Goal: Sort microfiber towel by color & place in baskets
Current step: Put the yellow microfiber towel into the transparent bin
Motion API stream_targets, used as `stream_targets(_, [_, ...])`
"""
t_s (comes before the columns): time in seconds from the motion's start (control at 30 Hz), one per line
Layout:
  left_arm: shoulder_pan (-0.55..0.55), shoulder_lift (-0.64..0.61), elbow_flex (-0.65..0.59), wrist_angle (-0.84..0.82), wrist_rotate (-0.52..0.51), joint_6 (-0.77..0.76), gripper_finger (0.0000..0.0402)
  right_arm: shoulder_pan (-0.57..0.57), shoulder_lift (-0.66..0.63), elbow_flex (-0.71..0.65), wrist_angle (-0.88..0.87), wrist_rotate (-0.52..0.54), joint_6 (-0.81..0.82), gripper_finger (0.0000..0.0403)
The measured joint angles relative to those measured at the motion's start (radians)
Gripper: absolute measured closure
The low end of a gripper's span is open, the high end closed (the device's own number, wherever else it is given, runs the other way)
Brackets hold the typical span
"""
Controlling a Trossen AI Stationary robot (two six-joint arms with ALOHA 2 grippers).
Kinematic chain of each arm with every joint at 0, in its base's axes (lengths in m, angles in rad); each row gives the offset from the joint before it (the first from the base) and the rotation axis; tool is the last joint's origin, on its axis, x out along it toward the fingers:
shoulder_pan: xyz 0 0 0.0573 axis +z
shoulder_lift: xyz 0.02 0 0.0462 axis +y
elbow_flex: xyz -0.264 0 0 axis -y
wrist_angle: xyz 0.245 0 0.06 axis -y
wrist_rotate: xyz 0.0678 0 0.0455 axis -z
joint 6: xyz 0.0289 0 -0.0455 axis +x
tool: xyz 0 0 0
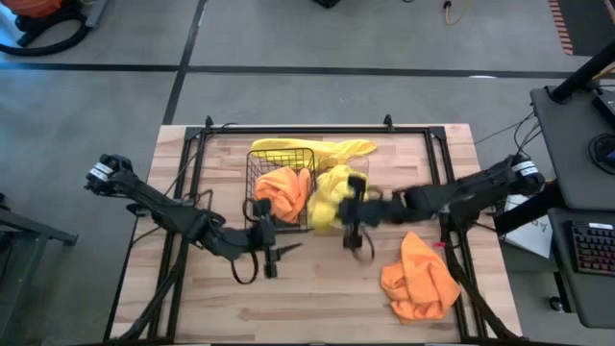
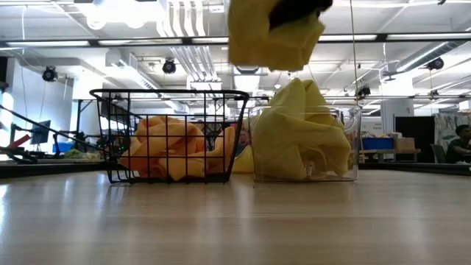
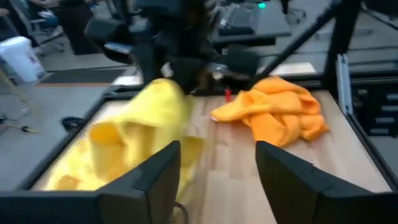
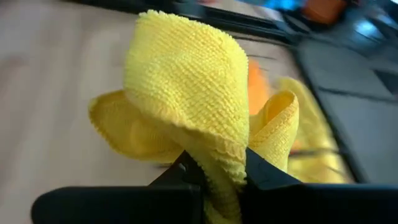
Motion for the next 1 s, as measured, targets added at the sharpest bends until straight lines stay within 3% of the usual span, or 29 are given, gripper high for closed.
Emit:
stream_targets(0.2, [0.003,-0.119,-0.001,-0.132,-0.078,-0.002,0.0185,-0.278,-0.073,-0.121,0.022,-0.022,0.006,0.0378])
stream_targets(0.4, [0.001,-0.175,-0.002,-0.226,-0.113,-0.045,0.0192,-0.479,-0.051,-0.305,0.237,-0.291,0.049,0.0378])
stream_targets(0.67, [-0.005,-0.185,-0.002,-0.291,-0.112,-0.050,0.0209,-0.540,0.011,-0.426,0.396,-0.308,0.057,0.0374])
stream_targets(1.0, [-0.005,-0.215,-0.002,-0.441,-0.063,-0.038,0.0237,-0.543,0.087,-0.432,0.437,-0.307,0.082,0.0347])
